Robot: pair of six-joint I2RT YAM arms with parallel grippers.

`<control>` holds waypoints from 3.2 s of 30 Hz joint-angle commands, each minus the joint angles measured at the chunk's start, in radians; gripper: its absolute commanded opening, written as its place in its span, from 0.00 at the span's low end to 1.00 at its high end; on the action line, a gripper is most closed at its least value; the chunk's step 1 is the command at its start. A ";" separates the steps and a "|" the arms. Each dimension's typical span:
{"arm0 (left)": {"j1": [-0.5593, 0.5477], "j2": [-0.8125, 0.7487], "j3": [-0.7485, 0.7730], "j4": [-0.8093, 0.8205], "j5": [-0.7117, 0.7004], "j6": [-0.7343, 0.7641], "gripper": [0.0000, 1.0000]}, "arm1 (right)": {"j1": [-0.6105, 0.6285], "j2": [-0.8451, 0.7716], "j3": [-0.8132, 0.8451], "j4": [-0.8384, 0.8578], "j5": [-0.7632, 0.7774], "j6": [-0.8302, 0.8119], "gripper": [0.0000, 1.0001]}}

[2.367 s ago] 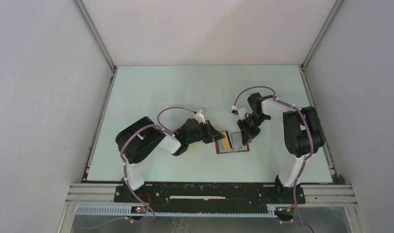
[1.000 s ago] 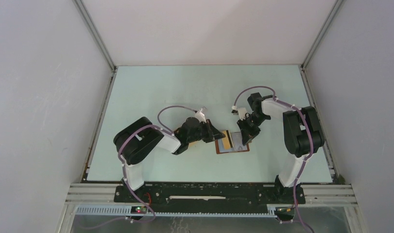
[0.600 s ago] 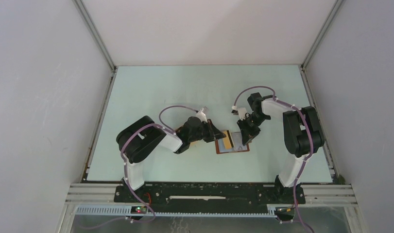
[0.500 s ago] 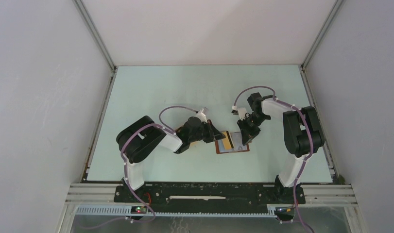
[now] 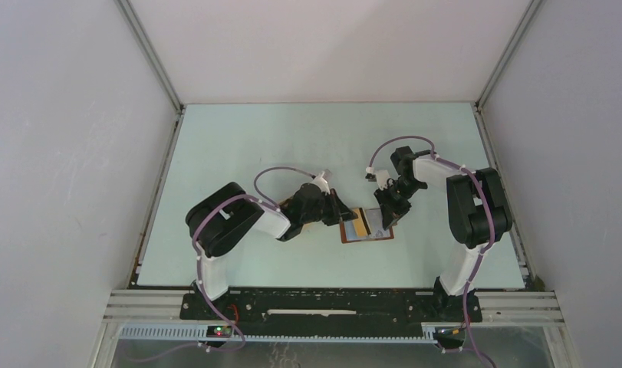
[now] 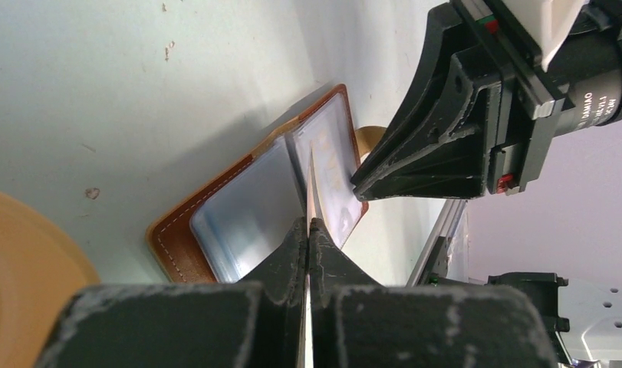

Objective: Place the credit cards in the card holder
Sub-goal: Insert the credit card into the card holder.

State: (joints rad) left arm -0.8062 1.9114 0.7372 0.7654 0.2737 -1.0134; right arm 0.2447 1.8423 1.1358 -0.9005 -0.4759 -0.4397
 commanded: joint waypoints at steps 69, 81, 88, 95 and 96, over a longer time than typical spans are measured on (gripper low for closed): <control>0.003 0.088 0.247 -0.491 0.159 0.023 0.00 | 0.044 0.003 0.017 0.058 0.130 0.035 0.27; -0.001 0.109 0.281 -0.502 0.170 0.028 0.00 | 0.045 0.012 0.017 0.060 0.127 0.039 0.27; -0.012 0.135 0.300 -0.479 0.179 0.008 0.00 | 0.042 0.014 0.017 0.059 0.118 0.039 0.27; -0.016 0.150 0.303 -0.450 0.176 -0.015 0.02 | 0.040 0.009 0.016 0.059 0.111 0.041 0.27; -0.017 0.152 0.304 -0.446 0.176 -0.016 0.02 | 0.038 0.006 0.016 0.060 0.106 0.041 0.27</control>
State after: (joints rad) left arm -0.7952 2.0239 1.0122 0.3573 0.4473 -1.0317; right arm 0.2771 1.8290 1.1454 -0.8715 -0.3676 -0.4053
